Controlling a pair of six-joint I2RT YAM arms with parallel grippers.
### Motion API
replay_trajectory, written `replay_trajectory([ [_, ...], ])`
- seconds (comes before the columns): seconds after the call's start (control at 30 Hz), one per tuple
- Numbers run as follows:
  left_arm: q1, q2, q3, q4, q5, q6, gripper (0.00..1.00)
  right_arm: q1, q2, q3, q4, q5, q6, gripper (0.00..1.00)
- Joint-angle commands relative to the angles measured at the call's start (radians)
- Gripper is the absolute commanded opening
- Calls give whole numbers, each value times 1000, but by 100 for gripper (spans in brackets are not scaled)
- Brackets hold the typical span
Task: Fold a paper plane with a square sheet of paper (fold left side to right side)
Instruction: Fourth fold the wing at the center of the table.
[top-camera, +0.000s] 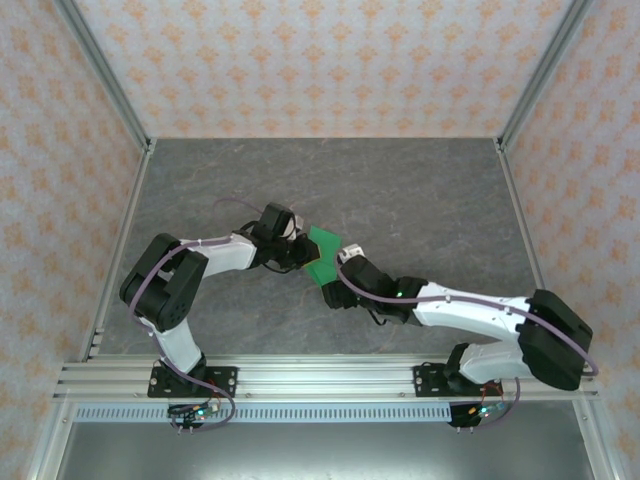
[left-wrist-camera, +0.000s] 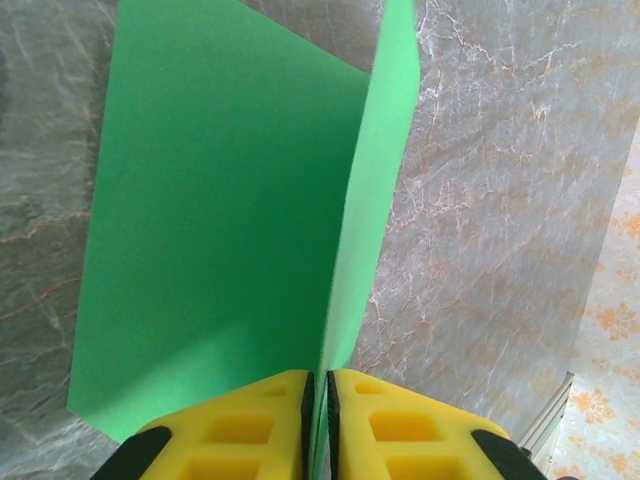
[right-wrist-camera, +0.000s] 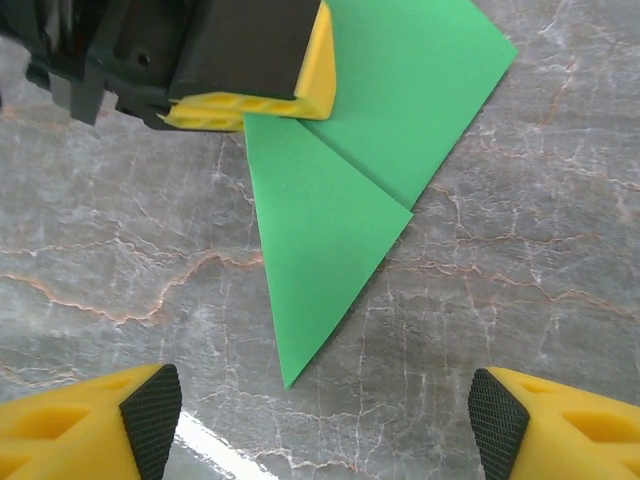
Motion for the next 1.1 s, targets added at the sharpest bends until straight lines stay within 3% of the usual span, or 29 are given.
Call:
replay_trajectory([
  [0.0,-17,-19,24,32,-31,-33,13,7,23,12,61,39,-71,78],
  [0.2,-44,4,44,45,-46,-61,10,8,-5,-15,64,84,-97,80],
  [0.43,-65,5,48,85,-72,-121,7,7,-3,-18,90,40,-120,78],
  [0.73,-66,-63,65,-74,-153,-41,7,12,113,34,111,55,-105,71],
  [0.9,-66,-71,62,-100,-160,-26,21,19,115,39,90,94,-112,72],
  [1.07,-65,-82,79,-123,-163,-11,28,22,102,34,66,100,-126,71],
])
